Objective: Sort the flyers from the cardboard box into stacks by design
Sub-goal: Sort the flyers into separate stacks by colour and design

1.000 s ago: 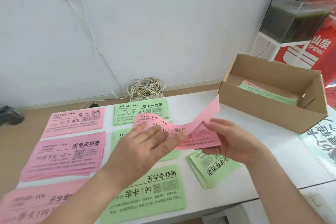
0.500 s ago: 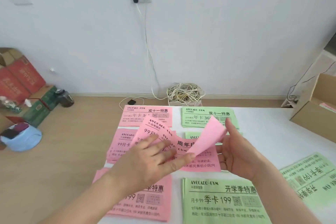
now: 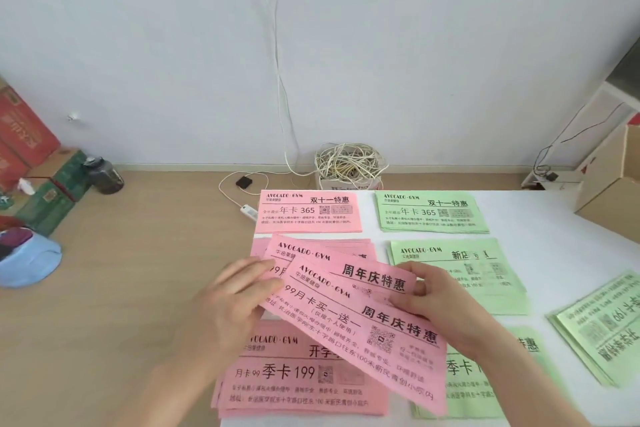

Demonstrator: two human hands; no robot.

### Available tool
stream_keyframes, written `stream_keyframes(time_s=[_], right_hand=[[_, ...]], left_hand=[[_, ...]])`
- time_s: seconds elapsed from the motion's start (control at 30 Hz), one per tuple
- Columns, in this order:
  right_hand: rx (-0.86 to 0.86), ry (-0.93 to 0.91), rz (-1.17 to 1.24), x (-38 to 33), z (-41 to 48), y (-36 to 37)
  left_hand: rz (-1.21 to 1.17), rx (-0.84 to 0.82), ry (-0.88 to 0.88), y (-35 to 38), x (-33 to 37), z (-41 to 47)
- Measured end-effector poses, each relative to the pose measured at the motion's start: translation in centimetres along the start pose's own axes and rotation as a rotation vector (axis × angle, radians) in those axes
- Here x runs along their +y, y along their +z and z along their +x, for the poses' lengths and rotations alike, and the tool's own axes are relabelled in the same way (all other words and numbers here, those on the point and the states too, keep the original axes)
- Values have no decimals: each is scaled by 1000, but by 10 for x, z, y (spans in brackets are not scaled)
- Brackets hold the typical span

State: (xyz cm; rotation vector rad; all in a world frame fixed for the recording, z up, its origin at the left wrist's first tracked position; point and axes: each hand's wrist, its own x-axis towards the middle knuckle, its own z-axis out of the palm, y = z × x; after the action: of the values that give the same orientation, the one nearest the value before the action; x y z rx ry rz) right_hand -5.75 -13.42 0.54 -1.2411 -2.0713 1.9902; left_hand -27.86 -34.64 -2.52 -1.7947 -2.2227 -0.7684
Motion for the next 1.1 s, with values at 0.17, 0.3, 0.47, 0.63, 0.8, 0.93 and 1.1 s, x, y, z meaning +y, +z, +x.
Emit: stream_keyframes(time_s=[0.17, 0.3, 0.47, 0.63, 0.8, 0.93, 1.1], right_hand=[[67, 31, -49, 5, 4, 5], [149, 51, -61, 15, 8, -5], [155, 57, -77, 20, 16, -14], [100, 66, 69, 15, 32, -11], [110, 55, -22, 6, 56, 2], [119, 22, -168, -6, 77, 14], [202, -64, -436, -12, 90, 29]], left_hand=[[97, -79, 125, 5, -9, -12], [107, -80, 149, 1, -24, -21], [148, -13, 160, -1, -37, -14], [255, -26, 128, 11, -36, -10], [344, -144, 69, 22, -48, -2], [383, -326, -11, 31, -60, 3], [429, -452, -47, 37, -63, 4]])
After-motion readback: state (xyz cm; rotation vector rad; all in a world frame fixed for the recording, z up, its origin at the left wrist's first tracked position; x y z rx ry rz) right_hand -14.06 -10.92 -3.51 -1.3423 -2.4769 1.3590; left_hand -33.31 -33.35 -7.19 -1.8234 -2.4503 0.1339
